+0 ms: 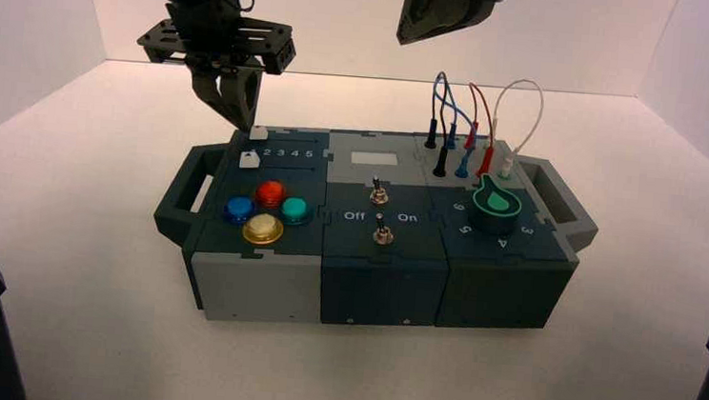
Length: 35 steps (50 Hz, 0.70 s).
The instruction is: Move the top slider to position 3.
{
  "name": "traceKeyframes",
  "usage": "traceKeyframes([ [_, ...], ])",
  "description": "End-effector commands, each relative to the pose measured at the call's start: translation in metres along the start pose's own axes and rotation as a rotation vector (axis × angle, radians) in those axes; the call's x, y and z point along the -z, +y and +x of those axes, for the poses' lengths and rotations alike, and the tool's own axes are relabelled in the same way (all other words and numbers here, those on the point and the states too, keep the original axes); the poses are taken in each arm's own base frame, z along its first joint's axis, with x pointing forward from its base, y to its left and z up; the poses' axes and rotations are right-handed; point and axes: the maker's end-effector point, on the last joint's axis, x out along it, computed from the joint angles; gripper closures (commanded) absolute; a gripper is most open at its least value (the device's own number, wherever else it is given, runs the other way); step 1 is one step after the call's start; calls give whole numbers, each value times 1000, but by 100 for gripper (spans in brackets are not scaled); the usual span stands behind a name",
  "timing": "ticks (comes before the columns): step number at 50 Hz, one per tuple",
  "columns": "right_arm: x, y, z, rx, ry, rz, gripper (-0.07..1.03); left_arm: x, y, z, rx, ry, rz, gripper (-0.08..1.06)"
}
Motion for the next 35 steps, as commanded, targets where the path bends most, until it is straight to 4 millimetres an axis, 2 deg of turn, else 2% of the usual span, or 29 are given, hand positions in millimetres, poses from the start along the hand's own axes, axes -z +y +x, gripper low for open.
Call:
traceKeyframes([
  [1,-16,4,-5,-9,-45,1,98,-14,-9,-7,12,-41,12,101],
  [10,-16,4,-5,-10,-45,-1,98,-14,-17,-4,23,-37,24,101],
  [35,-16,4,-6,-8,-47,-1,98,-15,-20,-4,25,-38,29,101],
])
